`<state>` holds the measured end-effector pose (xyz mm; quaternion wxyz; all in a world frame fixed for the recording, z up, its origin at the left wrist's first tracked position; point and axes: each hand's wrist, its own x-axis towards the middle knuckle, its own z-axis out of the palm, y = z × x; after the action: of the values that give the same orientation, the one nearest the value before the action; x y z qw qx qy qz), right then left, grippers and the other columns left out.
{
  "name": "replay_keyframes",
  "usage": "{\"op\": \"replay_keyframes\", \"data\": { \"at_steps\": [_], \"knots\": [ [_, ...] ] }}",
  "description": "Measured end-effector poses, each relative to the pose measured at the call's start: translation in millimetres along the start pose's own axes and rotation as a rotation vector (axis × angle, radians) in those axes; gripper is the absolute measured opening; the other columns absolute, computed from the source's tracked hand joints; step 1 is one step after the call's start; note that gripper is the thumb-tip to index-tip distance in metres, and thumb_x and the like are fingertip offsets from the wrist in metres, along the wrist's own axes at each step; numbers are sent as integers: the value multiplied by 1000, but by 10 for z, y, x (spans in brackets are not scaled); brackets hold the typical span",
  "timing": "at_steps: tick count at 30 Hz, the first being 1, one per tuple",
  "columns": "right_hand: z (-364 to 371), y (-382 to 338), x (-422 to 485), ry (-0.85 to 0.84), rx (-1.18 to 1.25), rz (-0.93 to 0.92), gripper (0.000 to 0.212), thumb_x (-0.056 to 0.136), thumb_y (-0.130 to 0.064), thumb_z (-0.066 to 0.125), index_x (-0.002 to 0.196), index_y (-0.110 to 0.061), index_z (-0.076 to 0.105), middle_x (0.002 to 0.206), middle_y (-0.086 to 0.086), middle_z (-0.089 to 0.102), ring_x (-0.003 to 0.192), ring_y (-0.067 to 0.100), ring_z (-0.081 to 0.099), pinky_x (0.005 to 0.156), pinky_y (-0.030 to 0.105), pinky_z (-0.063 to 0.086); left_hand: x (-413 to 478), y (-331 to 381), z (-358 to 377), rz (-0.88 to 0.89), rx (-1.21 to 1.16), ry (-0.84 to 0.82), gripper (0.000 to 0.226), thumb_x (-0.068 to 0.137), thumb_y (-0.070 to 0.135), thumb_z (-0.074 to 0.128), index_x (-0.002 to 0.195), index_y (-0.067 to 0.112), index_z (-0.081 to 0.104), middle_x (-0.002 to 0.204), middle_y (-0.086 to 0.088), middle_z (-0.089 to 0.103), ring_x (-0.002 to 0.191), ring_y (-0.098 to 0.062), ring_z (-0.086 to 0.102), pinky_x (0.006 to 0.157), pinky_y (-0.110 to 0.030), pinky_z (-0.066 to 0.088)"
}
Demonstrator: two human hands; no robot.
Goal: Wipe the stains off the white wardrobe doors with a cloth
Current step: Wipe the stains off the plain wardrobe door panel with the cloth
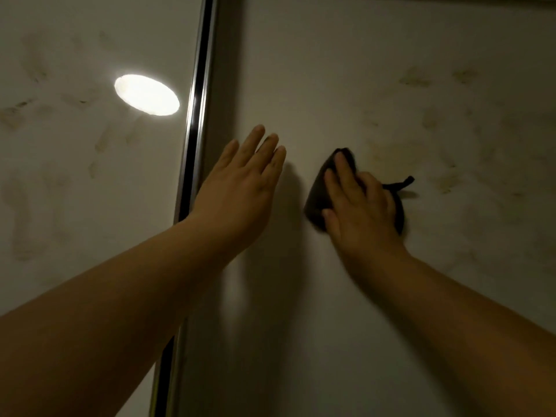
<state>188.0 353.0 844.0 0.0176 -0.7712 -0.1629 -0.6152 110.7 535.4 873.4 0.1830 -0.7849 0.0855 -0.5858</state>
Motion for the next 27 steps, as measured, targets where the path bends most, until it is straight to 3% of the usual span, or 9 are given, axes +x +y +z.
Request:
{"op": "replay_keyframes", "data": {
  "at_steps": [3, 7, 9, 12, 16, 19, 22, 25, 27],
  "knots": [
    [118, -119, -432, -16, -15, -246, 60, 90, -37, 31, 147, -20, 22, 157, -3, 8, 132, 29, 23, 102, 43, 18, 14, 61, 45, 0, -33, -9, 62, 92, 14, 21, 146, 16, -9, 154, -5, -15, 136, -20, -24, 112, -38, -9],
    [195, 221, -880, -97, -66, -494, 56, 97, -39, 26, 149, -18, 17, 156, 0, 13, 137, 30, 27, 104, 50, 30, 24, 88, 95, -17, -56, -10, 65, 94, 12, 29, 146, 17, -10, 154, -4, -16, 136, -19, -24, 110, -36, -12],
    [162, 427, -795, -61, -113, -482, 54, 98, -38, 20, 149, -18, 16, 156, 0, 11, 137, 28, 26, 105, 47, 25, 25, 90, 103, -30, -85, -15, 67, 93, 9, 31, 146, 17, -9, 154, -4, -15, 136, -18, -24, 109, -34, -12],
    [-10, 616, -358, -1, -86, -255, 56, 94, -37, 23, 146, -16, 26, 156, 0, 12, 130, 28, 25, 101, 40, 18, 35, 82, 113, -29, -109, -11, 68, 92, 8, 32, 146, 17, -8, 154, -5, -14, 137, -18, -22, 111, -34, -10],
    [-115, 567, 287, 20, -6, 36, 57, 95, -40, 17, 149, -21, 9, 156, -9, -12, 134, 23, 7, 109, 43, 16, 67, 88, 162, -25, -126, -4, 68, 92, 9, 33, 146, 16, -9, 154, -5, -15, 135, -16, -24, 111, -33, -9],
    [-68, 357, 261, 13, -29, -27, 59, 94, -40, 17, 149, -21, 7, 156, -9, -12, 133, 22, 5, 108, 42, 14, 112, 141, 202, -30, -140, 3, 68, 92, 10, 31, 145, 18, -12, 153, -4, -17, 132, -14, -27, 111, -33, -10],
    [-8, 334, -145, 9, -65, -209, 60, 93, -39, 24, 148, -18, 19, 157, -6, 5, 133, 24, 15, 104, 39, 12, 162, 217, 225, -39, -182, 18, 66, 93, 10, 28, 144, 19, -13, 150, -1, -23, 131, -13, -28, 110, -32, -12],
    [27, 619, -443, -18, -125, -343, 57, 93, -38, 28, 147, -19, 24, 156, -3, 14, 136, 23, 22, 107, 41, 17, 184, 277, 250, -33, -182, 15, 69, 92, 8, 29, 137, 21, -21, 144, 0, -28, 132, -15, -29, 111, -33, -10],
    [5, 883, -373, -11, -105, -309, 56, 94, -39, 25, 148, -21, 21, 156, -7, 11, 137, 21, 20, 108, 38, 15, 204, 298, 260, -29, -180, 17, 70, 92, 7, 30, 136, 21, -22, 146, 0, -28, 132, -15, -29, 112, -33, -10]
  ]
}}
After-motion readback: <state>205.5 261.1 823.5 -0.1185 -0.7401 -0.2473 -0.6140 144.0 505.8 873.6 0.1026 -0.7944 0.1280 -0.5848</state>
